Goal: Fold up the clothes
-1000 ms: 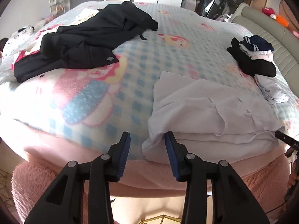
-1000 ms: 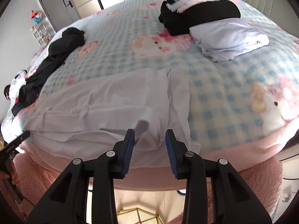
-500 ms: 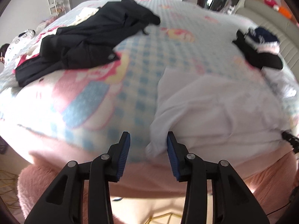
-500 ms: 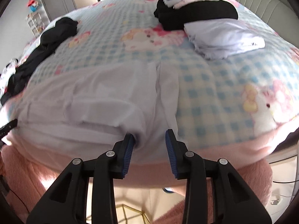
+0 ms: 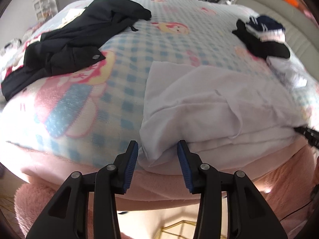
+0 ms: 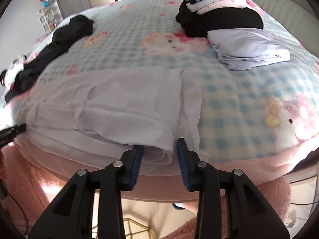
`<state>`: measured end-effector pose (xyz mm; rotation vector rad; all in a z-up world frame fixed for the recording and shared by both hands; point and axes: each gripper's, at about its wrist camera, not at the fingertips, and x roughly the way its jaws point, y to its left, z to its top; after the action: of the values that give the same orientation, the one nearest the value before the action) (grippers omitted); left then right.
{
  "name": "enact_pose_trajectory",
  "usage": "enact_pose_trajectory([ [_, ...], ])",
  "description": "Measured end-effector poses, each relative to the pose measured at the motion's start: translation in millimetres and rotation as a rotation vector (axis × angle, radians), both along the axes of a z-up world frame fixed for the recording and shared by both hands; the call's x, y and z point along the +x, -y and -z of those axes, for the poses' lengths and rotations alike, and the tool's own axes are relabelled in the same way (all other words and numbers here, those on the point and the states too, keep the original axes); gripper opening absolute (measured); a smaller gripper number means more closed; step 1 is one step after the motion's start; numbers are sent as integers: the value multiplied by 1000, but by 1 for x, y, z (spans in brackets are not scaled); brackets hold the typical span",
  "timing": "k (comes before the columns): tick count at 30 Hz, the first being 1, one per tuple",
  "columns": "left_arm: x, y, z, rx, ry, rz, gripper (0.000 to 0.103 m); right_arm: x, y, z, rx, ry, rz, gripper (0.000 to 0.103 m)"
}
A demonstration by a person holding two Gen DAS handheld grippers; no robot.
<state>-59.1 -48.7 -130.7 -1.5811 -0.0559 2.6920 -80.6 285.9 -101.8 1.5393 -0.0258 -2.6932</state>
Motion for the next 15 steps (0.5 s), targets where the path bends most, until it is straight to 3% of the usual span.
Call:
enact_pose_trajectory([
  [2,2,2,-1,-10,0,-5,15,0,-1,-4,25,-22,0,9],
  [5,2,9,-10,13,-36,-28,6,0,-4,-11,62,-56,-1,7],
  [8,2,10,-40,18,-135,-31,6,1,-6,-17,100,-90,-2,7],
  [11,9,5,-64,22,-206,-4,6,7,-10,-50,96,-224,14,7],
  [14,17,-2,-60,12,-186,23,6,23,-6,-70,152,-356,26,7],
  [15,18,-3,-50,6,-160,23,6,22,-8,-57,149,-306,31,7],
])
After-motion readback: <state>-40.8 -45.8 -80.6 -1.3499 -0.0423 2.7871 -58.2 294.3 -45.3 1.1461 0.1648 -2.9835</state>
